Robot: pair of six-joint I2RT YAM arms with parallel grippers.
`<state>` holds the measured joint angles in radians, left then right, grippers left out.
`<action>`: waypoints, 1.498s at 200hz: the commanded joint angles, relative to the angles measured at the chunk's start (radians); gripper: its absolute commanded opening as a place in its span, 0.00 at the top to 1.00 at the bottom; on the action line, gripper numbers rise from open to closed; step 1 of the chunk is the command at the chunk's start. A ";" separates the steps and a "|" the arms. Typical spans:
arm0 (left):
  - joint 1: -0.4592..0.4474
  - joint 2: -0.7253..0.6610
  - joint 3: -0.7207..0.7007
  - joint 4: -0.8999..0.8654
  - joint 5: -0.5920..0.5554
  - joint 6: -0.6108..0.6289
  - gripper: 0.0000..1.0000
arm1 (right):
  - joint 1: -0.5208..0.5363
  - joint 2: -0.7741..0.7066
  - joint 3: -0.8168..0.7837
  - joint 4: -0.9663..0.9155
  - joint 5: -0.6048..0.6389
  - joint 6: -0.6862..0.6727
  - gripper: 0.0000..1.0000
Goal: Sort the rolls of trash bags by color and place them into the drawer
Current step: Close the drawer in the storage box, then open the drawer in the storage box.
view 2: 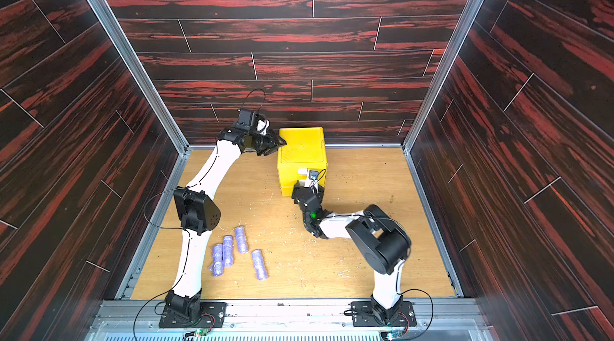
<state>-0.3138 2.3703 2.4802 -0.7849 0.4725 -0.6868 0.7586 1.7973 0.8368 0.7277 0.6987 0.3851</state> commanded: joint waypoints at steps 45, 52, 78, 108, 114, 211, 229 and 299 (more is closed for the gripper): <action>-0.015 -0.070 0.010 -0.127 0.003 0.049 0.35 | -0.001 -0.526 -0.182 -0.158 -0.320 -0.373 0.19; -0.010 -0.074 0.016 -0.123 -0.002 0.047 0.34 | -0.001 -0.541 -0.148 -0.232 -0.317 -0.413 0.18; 0.001 -0.100 0.029 -0.126 -0.021 0.044 0.31 | 0.006 -0.508 0.046 -0.581 -0.290 -0.573 0.17; 0.014 -0.146 0.010 -0.128 -0.044 0.046 0.30 | 0.024 -0.445 0.161 -0.825 -0.247 -0.833 0.15; 0.016 -0.160 -0.002 -0.126 -0.051 0.043 0.30 | 0.038 -0.451 0.144 -0.830 -0.241 -0.903 0.11; 0.131 -0.696 -0.636 0.101 -0.093 0.018 0.29 | -0.024 -0.380 0.142 -0.858 -0.450 -1.249 0.05; 0.173 -0.799 -0.780 0.128 -0.091 0.027 0.29 | -0.062 -0.319 0.191 -0.888 -0.526 -1.250 0.05; 0.279 -1.078 -1.181 0.146 -0.064 0.101 0.29 | -0.097 -0.168 0.183 -0.791 -0.589 -1.290 0.05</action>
<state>-0.0456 1.3689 1.3621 -0.6434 0.3927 -0.6388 0.6666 1.6005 1.0267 -0.1074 0.1654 -0.8852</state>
